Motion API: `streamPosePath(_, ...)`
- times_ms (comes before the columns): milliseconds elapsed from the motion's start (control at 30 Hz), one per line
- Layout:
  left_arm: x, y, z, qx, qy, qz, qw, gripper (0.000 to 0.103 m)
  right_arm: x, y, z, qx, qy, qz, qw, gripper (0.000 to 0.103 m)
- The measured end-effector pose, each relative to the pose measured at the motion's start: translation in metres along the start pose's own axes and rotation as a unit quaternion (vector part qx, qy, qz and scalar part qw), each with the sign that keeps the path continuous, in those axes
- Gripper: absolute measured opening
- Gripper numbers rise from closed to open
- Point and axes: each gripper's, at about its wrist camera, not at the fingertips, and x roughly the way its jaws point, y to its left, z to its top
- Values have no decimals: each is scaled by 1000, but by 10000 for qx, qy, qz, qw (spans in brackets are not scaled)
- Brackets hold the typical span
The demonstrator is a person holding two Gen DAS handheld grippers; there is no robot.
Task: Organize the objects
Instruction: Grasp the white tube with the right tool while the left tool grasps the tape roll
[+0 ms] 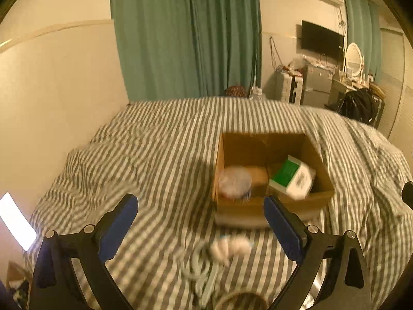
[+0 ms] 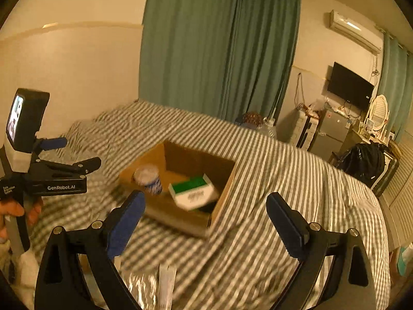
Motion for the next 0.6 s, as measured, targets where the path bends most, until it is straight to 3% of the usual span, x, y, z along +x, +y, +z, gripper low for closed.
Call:
streamPosePath(167, 6, -10, -51, 111, 428, 15, 9990, 100, 9, 13, -48, 65, 436, 88, 9990, 92)
streamPosePath(433, 26, -26, -118, 375, 1096, -65, 9932, 100, 49, 31, -114, 345, 1438, 436, 9880, 72)
streamPosePath(600, 34, -34, -137, 411, 1382, -302, 9891, 100, 72, 42, -134, 265, 1802, 575, 9816, 60)
